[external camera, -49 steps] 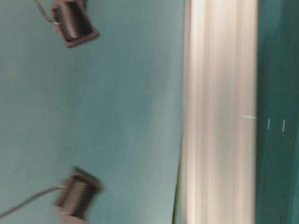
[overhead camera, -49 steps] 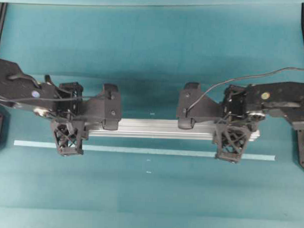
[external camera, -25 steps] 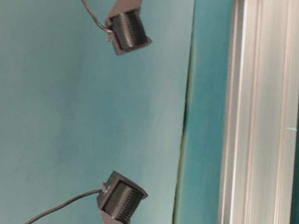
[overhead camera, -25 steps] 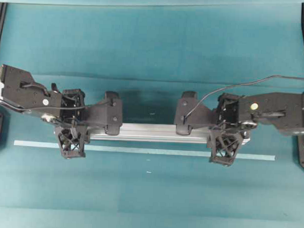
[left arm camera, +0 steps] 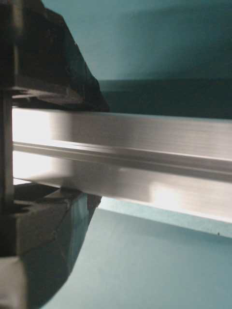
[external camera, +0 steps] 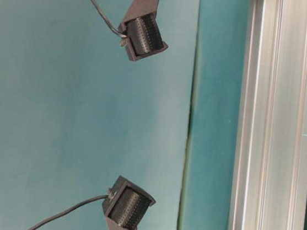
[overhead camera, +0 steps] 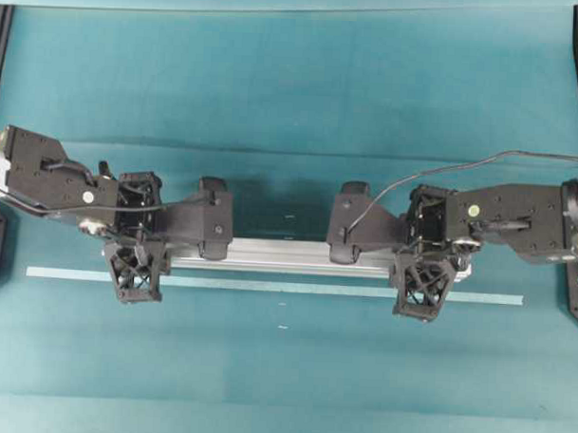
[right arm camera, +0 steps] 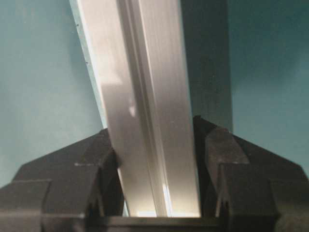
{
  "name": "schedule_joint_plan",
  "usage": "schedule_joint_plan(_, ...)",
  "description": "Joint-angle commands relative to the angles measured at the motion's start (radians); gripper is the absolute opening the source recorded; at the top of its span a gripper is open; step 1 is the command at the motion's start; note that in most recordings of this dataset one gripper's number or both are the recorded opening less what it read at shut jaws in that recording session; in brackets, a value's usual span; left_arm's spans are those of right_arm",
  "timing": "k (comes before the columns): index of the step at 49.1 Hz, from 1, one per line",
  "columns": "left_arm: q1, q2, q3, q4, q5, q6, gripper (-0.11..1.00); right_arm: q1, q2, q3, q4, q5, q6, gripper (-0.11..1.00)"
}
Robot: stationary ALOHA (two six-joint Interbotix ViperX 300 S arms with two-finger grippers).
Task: Lift the metal rail with both hands and move it towards you.
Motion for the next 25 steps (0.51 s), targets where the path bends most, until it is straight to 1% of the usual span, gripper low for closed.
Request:
schedule_joint_plan(1, 0.0, -0.011, -0.023, -0.006, -0.023, -0.06, 0.32, 0.017, -0.002, -0.021, 0.021, -0.028, 0.023, 0.43)
schedule_joint_plan(25, -0.009, -0.009, -0.017, -0.006, -0.044, -0.074, 0.32, 0.026, 0.015, 0.003, 0.028, -0.066, 0.028, 0.42)
